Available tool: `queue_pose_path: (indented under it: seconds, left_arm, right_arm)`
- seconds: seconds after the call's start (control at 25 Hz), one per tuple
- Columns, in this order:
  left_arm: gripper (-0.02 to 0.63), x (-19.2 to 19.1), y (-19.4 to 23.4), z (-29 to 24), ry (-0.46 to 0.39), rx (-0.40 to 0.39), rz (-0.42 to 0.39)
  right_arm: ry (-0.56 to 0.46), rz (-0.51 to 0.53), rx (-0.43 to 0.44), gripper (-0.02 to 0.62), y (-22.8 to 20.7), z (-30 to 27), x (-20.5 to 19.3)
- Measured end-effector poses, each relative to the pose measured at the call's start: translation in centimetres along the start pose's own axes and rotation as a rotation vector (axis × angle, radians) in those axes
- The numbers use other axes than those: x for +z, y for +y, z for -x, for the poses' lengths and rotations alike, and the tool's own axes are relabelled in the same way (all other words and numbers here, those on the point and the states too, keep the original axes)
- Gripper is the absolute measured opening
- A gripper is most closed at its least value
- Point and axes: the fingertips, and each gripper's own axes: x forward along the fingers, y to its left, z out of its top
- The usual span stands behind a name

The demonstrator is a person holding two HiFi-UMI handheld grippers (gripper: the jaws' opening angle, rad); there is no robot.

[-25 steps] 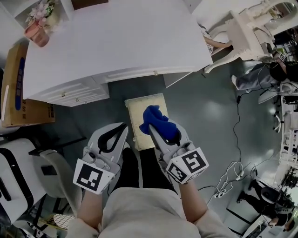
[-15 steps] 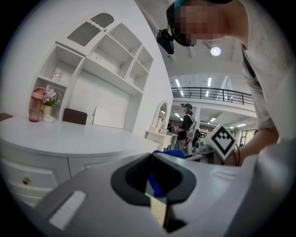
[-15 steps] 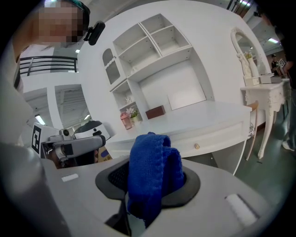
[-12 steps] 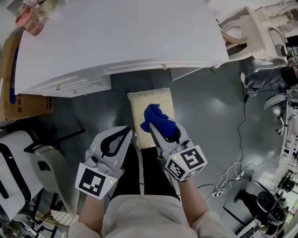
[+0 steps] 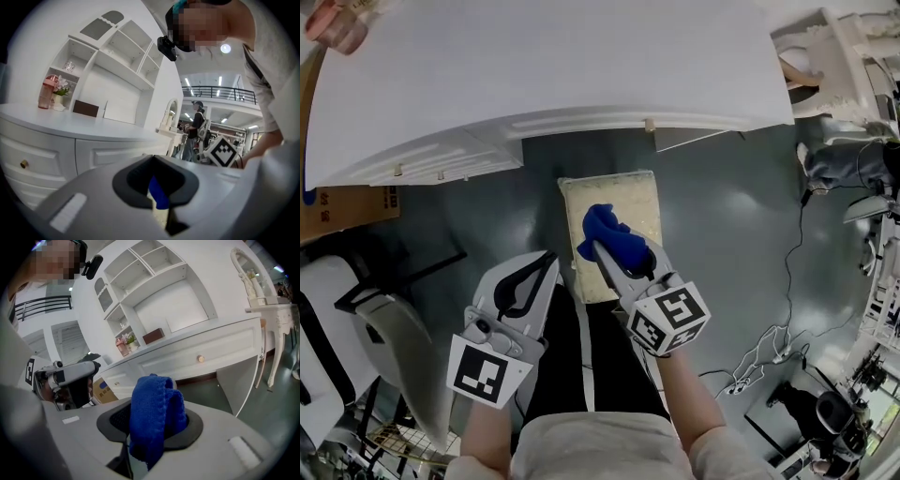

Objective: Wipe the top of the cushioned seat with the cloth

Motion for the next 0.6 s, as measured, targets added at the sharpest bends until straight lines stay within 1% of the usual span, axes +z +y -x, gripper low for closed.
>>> queue_pose_path:
  seconds: [0.28,0.6]
  left_arm:
    - [0.000,-3.3,1.0,-1.0,0.008,0.003,0.023]
    - [0.000,-6.0,2.3,-1.6,0.017,0.007,0.020]
  right_arm:
    - [0.058,0.000,0.003,0.152,-2.0,-3.5,-3.7]
    - [0.116,-0.041,-0.012,0.152,-4.6,-7.3,-8.4]
